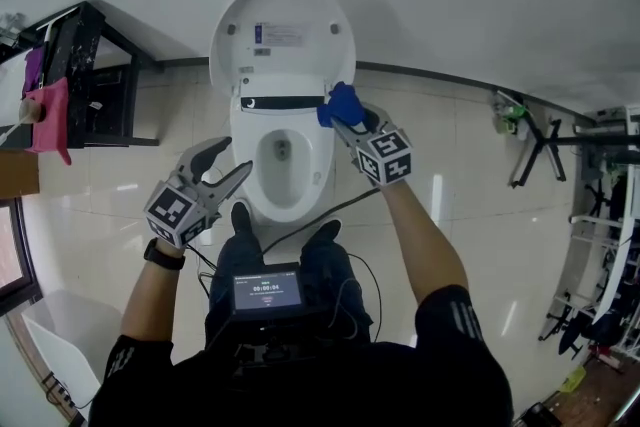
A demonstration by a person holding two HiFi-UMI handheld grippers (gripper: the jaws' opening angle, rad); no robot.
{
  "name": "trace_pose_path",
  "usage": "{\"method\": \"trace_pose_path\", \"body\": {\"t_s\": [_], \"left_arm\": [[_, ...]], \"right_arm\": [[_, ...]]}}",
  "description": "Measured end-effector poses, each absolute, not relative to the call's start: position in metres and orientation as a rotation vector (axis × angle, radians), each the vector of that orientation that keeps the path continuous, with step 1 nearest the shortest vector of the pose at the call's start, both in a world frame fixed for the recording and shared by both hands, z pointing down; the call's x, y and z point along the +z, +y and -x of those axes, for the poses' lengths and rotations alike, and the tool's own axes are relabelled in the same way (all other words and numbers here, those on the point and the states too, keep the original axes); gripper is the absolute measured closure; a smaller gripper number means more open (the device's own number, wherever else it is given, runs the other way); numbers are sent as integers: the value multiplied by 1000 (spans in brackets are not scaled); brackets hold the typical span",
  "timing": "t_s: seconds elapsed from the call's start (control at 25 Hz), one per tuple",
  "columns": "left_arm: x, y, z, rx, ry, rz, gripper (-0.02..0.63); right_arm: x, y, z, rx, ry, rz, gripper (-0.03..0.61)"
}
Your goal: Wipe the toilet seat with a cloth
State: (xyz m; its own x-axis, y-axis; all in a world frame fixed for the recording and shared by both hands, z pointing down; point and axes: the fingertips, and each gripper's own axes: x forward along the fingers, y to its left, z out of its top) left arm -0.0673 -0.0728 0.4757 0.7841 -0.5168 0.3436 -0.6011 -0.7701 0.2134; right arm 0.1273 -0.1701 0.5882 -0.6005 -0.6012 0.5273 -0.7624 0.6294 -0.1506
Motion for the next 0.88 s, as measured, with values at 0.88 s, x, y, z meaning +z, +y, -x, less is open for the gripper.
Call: {"method": "trace_pose_path", "body": {"t_s": [0.88], "left_arm": [[621,-71,81,429,-916,-2557,365]], "right_arm": [[989,-186,-126,362,-1816,-715,359]]}}
